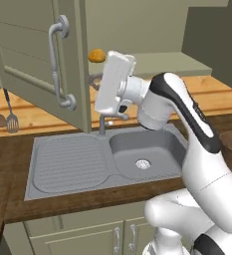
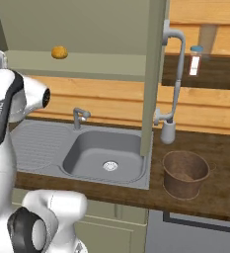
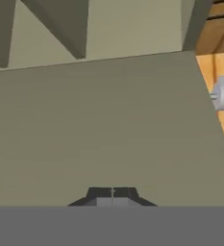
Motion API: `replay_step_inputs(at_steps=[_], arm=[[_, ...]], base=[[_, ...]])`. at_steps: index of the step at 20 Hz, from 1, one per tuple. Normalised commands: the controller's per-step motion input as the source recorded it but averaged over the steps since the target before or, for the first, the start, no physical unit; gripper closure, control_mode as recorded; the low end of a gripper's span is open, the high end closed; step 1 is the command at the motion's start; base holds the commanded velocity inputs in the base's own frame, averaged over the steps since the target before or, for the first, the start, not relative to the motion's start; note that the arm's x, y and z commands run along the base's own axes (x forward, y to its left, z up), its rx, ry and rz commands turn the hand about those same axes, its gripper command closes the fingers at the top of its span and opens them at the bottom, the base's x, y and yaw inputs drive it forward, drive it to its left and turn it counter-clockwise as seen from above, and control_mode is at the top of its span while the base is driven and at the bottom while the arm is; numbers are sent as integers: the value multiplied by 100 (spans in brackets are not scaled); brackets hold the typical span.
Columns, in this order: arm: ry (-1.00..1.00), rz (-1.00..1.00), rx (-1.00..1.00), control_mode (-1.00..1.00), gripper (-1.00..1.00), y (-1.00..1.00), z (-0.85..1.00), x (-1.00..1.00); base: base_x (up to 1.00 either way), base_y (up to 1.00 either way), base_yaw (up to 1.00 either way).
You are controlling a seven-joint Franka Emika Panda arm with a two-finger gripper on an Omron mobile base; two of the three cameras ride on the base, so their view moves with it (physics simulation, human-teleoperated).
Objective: Open the cabinet, pick up the bread from the cabinet and place it in the basket. Then move the basket to the dining counter.
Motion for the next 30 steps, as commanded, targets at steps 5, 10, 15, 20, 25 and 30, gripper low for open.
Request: replay_step_inputs(at_steps=[5, 10, 15, 20, 25, 30], arm=[[1, 45, 1, -100, 100, 86, 0, 40], [0, 38, 0, -100, 100, 100, -8, 18], [0, 36, -3, -100, 100, 100, -2, -11], [-3, 26, -7, -100, 100, 100, 0, -33], [-8, 1, -6, -100, 100, 74, -2, 3], [-16, -4, -2, -100, 100, -20, 21, 2]], base=[[0, 0, 0], [0, 0, 0], [0, 0, 0], [0, 0, 0], [0, 0, 0], [0, 0, 0]])
